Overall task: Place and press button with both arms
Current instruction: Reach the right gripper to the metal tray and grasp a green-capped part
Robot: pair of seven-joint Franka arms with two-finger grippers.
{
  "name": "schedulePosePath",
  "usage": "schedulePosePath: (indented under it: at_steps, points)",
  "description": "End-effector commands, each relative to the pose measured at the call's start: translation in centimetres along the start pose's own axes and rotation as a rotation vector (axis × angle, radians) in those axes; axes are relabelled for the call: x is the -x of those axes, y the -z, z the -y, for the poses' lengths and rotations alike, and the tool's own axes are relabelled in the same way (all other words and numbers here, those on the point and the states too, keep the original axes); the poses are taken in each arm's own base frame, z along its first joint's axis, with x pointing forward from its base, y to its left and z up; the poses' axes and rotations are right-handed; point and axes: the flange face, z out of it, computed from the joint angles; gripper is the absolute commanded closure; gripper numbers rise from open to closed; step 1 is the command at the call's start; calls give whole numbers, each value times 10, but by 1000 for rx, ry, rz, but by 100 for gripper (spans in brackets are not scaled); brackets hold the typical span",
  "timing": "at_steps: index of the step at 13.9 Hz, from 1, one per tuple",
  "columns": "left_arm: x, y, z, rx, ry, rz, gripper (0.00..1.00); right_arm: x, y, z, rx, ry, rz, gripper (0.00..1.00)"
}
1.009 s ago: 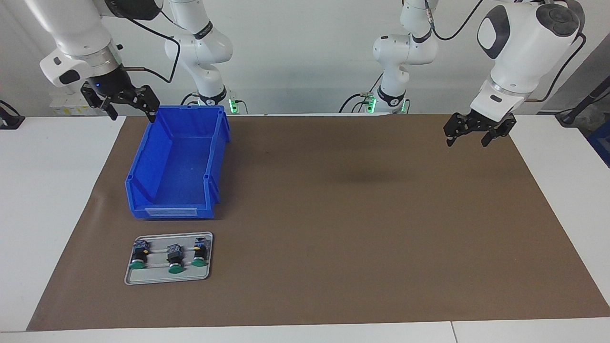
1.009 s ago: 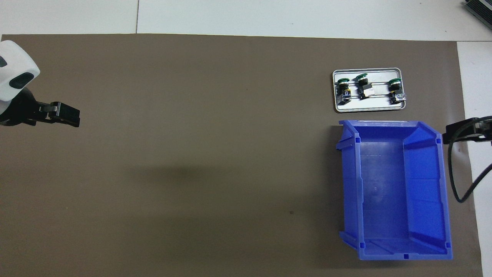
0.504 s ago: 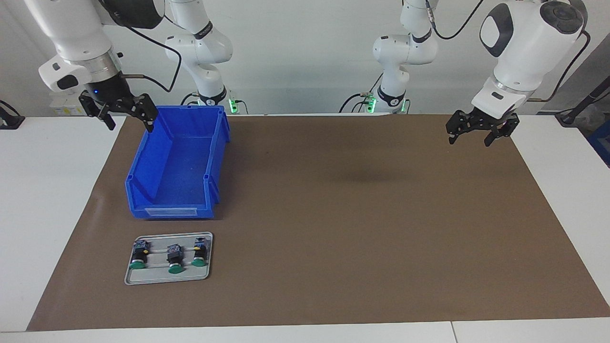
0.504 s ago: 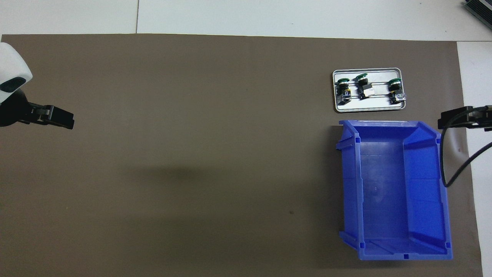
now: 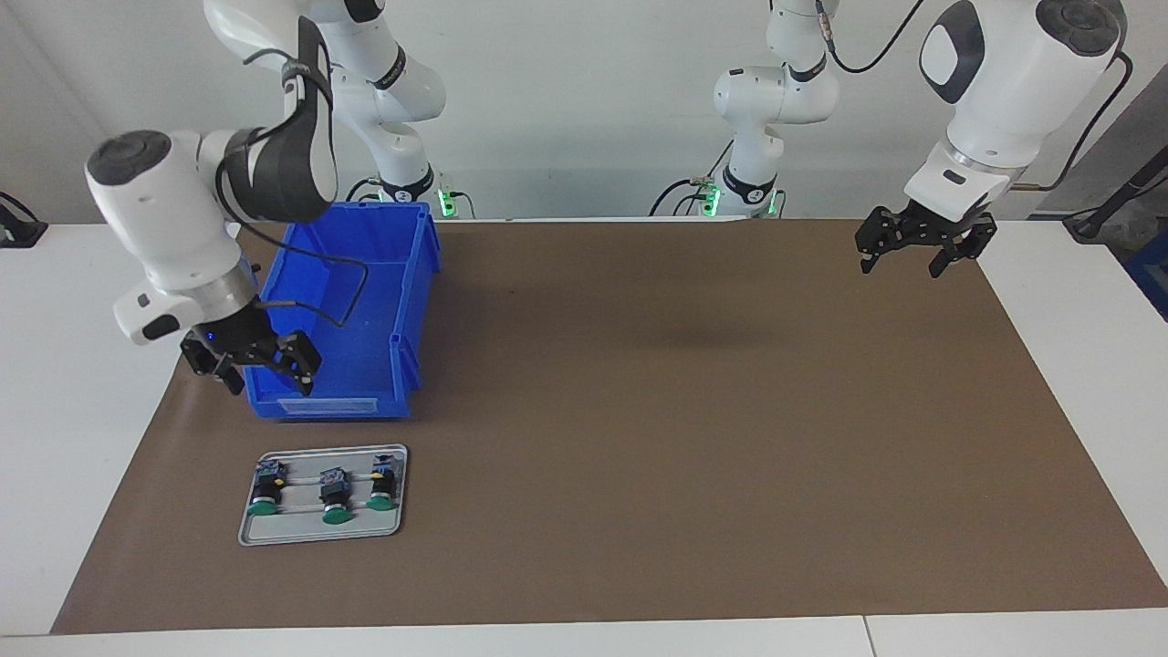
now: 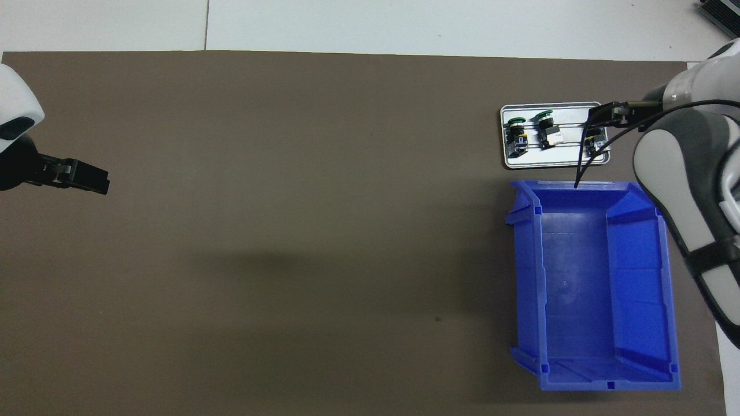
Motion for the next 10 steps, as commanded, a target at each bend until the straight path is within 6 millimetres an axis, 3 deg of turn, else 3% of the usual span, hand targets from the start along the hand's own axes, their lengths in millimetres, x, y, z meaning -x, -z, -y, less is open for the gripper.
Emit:
schedulePosePath:
  at_steps: [1, 4, 7, 10]
  points:
    - [6, 4, 2, -11, -23, -5, 0, -30, -48, 0, -24, 38, -42, 0]
    - [9, 4, 15, -9, -2, 3, 0, -35, -103, 9, -67, 207, -78, 0]
    - [14, 6, 38, -9, -34, 0, 0, -24, -126, 12, -102, 308, -57, 0]
    - [14, 7, 40, -11, -32, -9, 0, -8, -149, 13, -100, 376, -37, 4]
